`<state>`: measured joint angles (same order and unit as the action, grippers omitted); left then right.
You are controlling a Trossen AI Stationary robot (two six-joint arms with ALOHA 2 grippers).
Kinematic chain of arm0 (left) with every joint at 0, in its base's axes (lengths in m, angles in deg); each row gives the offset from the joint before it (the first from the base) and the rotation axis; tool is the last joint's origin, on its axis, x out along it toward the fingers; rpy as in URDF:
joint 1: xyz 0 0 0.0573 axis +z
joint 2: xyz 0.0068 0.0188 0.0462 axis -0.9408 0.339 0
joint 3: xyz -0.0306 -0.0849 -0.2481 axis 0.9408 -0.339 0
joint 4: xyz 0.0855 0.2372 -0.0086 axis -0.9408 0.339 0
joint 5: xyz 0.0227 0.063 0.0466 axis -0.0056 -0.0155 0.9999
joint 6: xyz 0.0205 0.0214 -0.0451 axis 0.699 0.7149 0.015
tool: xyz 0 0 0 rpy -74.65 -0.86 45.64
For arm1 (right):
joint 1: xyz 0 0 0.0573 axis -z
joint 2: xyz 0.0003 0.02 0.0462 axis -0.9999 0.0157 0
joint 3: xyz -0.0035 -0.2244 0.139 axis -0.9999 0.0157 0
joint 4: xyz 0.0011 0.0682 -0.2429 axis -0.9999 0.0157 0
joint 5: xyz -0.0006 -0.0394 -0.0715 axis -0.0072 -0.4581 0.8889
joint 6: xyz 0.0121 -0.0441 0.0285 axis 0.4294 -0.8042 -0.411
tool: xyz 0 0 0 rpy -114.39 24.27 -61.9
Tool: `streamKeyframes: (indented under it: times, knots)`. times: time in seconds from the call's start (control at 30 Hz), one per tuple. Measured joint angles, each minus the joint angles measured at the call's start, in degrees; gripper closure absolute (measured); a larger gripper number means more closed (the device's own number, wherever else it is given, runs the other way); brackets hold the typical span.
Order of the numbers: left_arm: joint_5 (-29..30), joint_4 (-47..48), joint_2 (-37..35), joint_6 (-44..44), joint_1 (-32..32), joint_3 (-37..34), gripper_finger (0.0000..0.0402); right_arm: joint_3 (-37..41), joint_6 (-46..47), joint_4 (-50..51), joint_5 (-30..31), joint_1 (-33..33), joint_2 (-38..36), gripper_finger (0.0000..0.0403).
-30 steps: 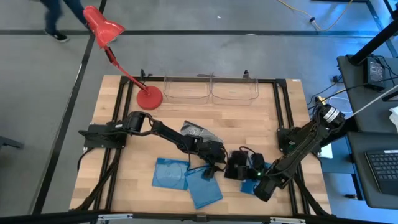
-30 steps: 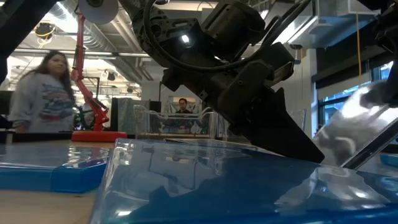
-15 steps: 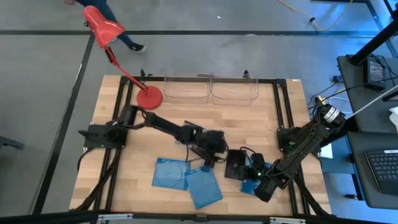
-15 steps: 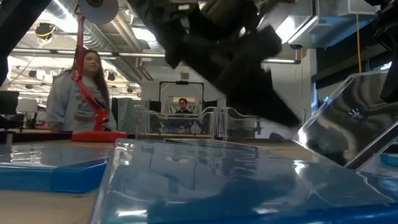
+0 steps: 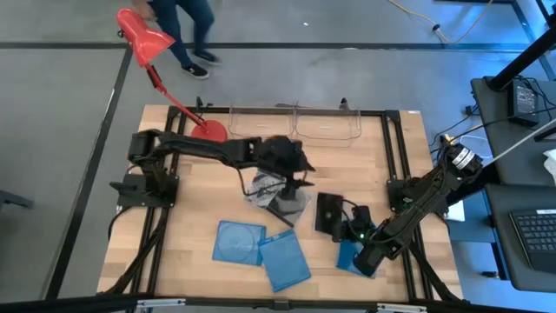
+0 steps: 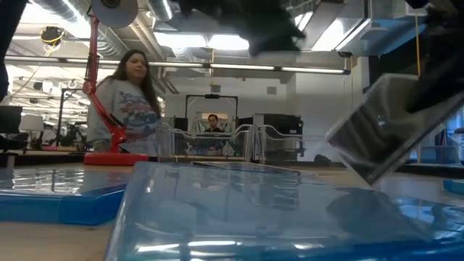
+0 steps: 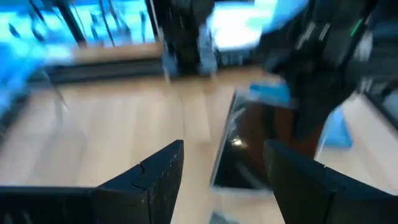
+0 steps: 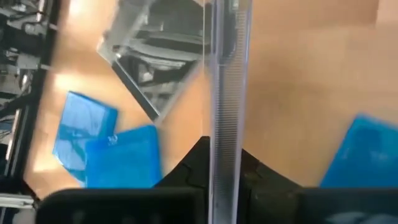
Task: Pick & place jewel cases by type
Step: Put the bottom right black cd case into the right transparent bin
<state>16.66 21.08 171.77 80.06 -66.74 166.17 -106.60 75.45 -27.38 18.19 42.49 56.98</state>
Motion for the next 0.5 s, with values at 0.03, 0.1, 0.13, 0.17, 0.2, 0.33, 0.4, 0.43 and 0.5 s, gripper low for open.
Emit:
streamKeyframes:
  times: [0.03,0.1,0.13,0.17,0.2,0.33,0.4,0.43,0.5]
  knots:
    - [-0.04,0.27,-1.37,-0.51,0.21,0.0,0.0182,0.0,-1.62,0.15,0.35,0.65,-0.8,0.0378]
    - [-0.11,0.63,-3.34,-1.29,0.62,0.0,0.0181,0.0,-5.59,1.01,0.6,2.24,-2.53,0.038]
    - [-0.11,0.95,-4.15,-1.3,0.7,0.0,0.018,0.0,-7.5,1.18,0.63,3.1,-3.57,0.038]
    - [-0.09,2.01,-5.09,-1.29,0.76,-0.02,0.0181,0.0,-9.39,1.43,0.84,4.02,-4.66,0.0379]
    - [0.03,2.85,-5.94,-1.29,0.81,-0.02,0.0181,0.0,-11.33,1.87,1.14,4.95,-5.75,0.0377]
    - [0.07,7.98,-8.49,-1.97,0.71,0.02,0.0184,-0.02,-19.03,3.38,1.47,8.66,-10.92,0.0369]
    - [0.06,11.48,-9.17,-2.82,0.66,0.01,0.0184,-0.02,-23.38,4.38,1.52,10.54,-13.92,0.0374]
    - [0.08,13.56,-9.56,-3.32,0.67,-0.02,0.0184,-0.02,-25.65,5.01,1.58,11.48,-15.47,0.0377]
    - [0.11,16.36,-10.18,-4.63,0.68,-0.02,0.0182,-0.04,-29.79,6.01,2.71,13.39,-18.6,0.038]
